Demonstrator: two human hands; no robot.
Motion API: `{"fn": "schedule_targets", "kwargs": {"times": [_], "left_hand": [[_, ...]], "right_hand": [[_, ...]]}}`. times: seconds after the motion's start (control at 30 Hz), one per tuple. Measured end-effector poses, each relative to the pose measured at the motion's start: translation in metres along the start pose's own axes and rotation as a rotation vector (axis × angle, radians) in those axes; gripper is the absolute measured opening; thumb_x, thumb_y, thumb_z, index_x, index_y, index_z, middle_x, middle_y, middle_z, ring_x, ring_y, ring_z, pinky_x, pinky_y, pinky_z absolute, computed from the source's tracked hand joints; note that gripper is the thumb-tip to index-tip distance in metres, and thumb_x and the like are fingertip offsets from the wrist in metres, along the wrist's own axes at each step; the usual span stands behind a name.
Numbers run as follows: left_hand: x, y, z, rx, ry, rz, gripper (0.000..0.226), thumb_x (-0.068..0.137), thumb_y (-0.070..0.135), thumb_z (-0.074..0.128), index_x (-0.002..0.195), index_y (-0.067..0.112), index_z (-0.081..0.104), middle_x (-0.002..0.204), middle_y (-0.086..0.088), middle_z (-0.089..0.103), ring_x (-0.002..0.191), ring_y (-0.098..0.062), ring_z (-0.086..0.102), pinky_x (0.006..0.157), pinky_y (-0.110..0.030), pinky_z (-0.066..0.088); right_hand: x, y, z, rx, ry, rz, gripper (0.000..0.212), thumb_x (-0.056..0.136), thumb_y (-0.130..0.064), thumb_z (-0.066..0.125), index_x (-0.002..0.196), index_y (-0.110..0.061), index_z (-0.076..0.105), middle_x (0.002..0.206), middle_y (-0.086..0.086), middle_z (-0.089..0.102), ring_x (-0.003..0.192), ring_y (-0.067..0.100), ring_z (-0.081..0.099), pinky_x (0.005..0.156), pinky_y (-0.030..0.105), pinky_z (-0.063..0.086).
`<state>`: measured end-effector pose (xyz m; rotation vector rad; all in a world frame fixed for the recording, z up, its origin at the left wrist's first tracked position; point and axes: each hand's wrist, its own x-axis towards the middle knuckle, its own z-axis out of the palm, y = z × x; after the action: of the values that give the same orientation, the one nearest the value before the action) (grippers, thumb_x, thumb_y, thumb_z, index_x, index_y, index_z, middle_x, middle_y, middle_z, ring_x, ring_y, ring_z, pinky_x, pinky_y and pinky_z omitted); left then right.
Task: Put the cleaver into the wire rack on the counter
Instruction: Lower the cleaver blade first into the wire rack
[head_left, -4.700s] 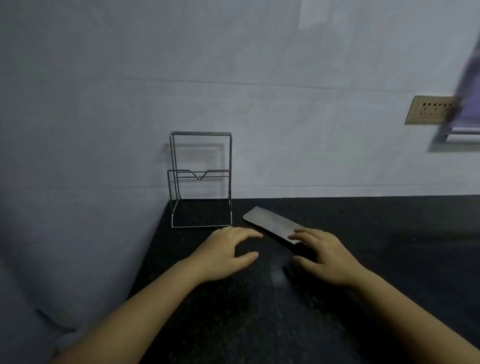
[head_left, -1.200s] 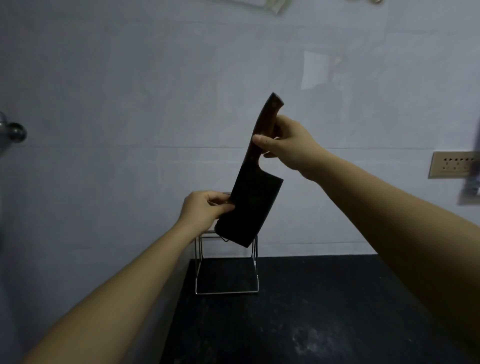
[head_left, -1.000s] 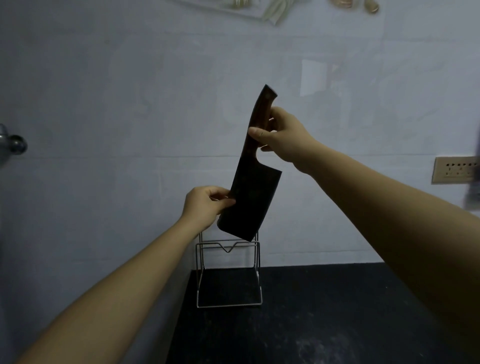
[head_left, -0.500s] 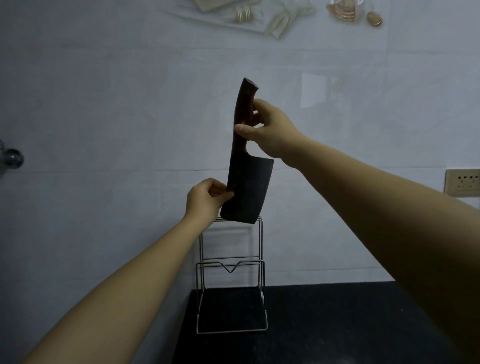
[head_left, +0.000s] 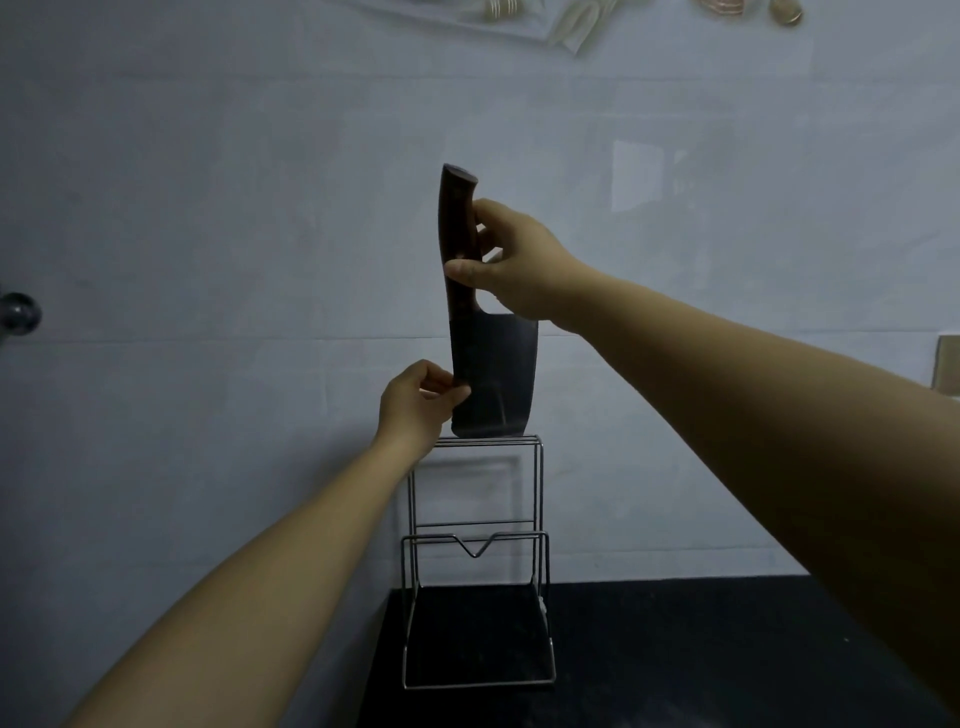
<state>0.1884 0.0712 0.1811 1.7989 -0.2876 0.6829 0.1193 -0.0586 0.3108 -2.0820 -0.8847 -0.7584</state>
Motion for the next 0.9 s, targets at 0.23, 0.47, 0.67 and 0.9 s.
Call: {"fn": "schedule_targets", "kwargs": {"times": [0.23,0.47,0.67,0.9], "left_hand": [[0.005,-0.009,0.001,0.049,-0.04,-0.015,0.012,0.079,0.017,0.069,0.081,0.011,0.058,0.08,-0.001,0.06,0.082,-0.026,0.06,0.077,-0.038,0.055],[0.012,-0.023,0.0,0.246,-0.093,-0.004,0.013,0.077,0.022,0.071,0.079,0.016,0.059,0.081,0.001,0.06,0.079,-0.019,0.056,0.069,-0.029,0.04],[0.016,-0.036,-0.002,0.362,-0.17,-0.027,0.01,0.077,0.023,0.07,0.081,0.019,0.062,0.082,-0.001,0.062,0.075,-0.017,0.057,0.065,-0.027,0.044],[0.016,-0.043,-0.006,0.37,-0.204,0.027,0.018,0.078,0.02,0.07,0.094,0.012,0.067,0.087,-0.001,0.064,0.082,-0.02,0.061,0.074,-0.032,0.047]], "right_hand": [[0.005,0.011,0.008,-0.033,-0.032,0.023,0.038,0.084,-0.018,0.061,0.12,-0.015,0.048,0.086,-0.011,0.052,0.071,0.003,0.052,0.064,0.017,0.04],[0.006,0.029,0.02,-0.039,-0.037,0.071,0.035,0.083,-0.02,0.062,0.116,-0.014,0.05,0.08,-0.011,0.051,0.069,0.004,0.051,0.06,0.017,0.039],[0.004,0.048,0.034,-0.036,-0.067,0.097,0.031,0.083,-0.02,0.063,0.111,-0.015,0.051,0.088,-0.002,0.055,0.073,0.014,0.052,0.068,0.027,0.04],[0.003,0.066,0.046,-0.037,-0.078,0.126,0.031,0.083,-0.021,0.063,0.111,-0.015,0.051,0.08,-0.009,0.052,0.068,0.004,0.05,0.059,0.019,0.038]]}}
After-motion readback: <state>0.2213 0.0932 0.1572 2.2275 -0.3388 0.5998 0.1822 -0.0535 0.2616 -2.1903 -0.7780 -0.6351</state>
